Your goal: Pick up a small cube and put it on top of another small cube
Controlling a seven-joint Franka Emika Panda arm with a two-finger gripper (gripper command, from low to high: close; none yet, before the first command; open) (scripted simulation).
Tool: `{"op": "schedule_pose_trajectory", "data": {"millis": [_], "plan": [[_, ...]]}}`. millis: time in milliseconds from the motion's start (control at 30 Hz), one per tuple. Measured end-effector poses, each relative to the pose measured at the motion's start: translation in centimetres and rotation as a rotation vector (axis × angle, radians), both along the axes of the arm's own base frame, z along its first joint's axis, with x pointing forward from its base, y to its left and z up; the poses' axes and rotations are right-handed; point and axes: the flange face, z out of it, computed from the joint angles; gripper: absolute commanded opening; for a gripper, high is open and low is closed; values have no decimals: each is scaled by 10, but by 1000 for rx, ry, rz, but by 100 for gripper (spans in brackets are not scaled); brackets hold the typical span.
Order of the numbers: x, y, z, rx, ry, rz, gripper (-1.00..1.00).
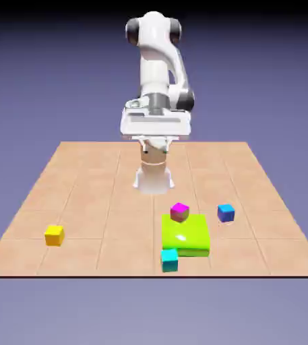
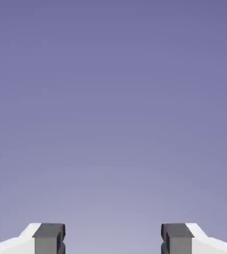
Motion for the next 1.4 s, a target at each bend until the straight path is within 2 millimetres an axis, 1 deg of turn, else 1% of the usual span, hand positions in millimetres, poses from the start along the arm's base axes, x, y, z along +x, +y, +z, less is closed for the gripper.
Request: {"op": "schedule_pose_trajectory", "data": {"millis": [133, 267, 400, 500, 667, 800, 900, 1033, 1067, 1233, 1267, 1333, 1400], "plan": [[19, -35, -25, 83, 82, -184, 0], [33, -73, -53, 161, 155, -377, 0], [42, -114, -84, 233, 220, -577, 0], [44, -145, -108, 282, 264, -731, 0], [36, -205, -153, 357, 324, -1007, 0], [26, -243, -190, 403, 366, -1214, 0], [12, -273, -220, 431, 391, -1376, 0], [-12, -311, -259, 460, 415, -1592, 0], [-12, -311, -259, 460, 415, -1592, 0], [-12, -320, -319, 460, 414, -1593, 0], [-13, -321, -328, 460, 415, -1593, -100], [-13, -321, -328, 461, 414, -1593, -100], [-12, -319, -304, 461, 413, -1593, -100]]}}
